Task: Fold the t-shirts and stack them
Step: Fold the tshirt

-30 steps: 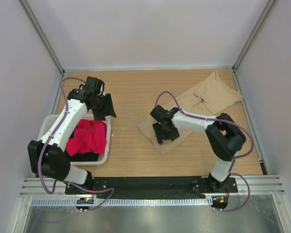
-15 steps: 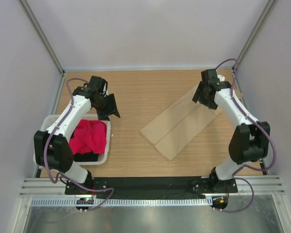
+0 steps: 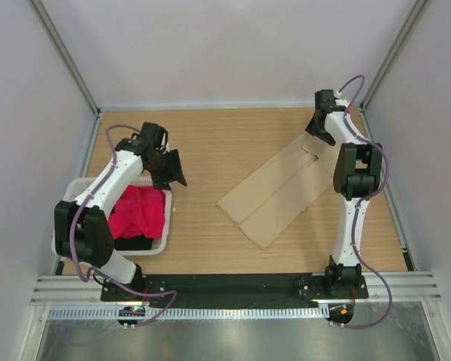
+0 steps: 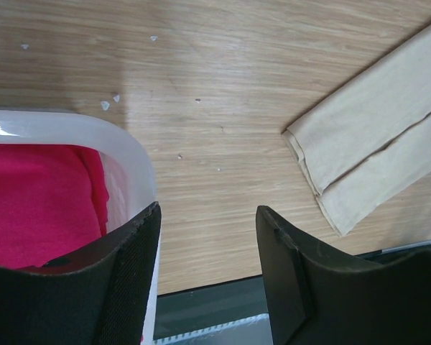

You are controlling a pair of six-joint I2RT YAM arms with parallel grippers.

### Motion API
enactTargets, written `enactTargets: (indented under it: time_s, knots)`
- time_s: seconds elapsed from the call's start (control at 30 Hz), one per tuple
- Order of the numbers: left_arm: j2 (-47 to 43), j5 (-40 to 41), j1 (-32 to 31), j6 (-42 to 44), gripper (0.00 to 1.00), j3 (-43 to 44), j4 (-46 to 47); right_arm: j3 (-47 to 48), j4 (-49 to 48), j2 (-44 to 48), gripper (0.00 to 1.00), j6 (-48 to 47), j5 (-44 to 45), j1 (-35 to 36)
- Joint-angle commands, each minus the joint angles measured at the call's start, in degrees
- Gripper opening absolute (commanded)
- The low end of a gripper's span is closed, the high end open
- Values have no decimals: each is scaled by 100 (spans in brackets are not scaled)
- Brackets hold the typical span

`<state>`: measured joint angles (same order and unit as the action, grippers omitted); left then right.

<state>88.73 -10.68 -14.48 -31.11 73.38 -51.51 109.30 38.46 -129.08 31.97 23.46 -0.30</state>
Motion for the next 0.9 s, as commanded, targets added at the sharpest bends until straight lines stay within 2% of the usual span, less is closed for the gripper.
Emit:
enactTargets:
  time_s: [0.0, 0.23, 0.4, 0.7, 0.87]
  knots:
    - [-303, 136, 24, 220, 58, -61, 53, 662, -206, -380, 76, -339, 108, -50]
    - [-347, 119, 33, 264, 57, -96, -44, 751, -392, -855, 72, -603, -835, 29]
    - [-330, 241, 33, 316, 58, -8, -123, 979, -181, -1146, 71, -1218, -879, 819]
    - [-470, 250, 24, 237, 58, -61, -175, 935, -75, -1269, 70, -1228, -1019, 2426]
    - [-655, 163, 24, 211, 58, -228, -202, 909, 30, -1252, 70, -1403, -1143, 2938]
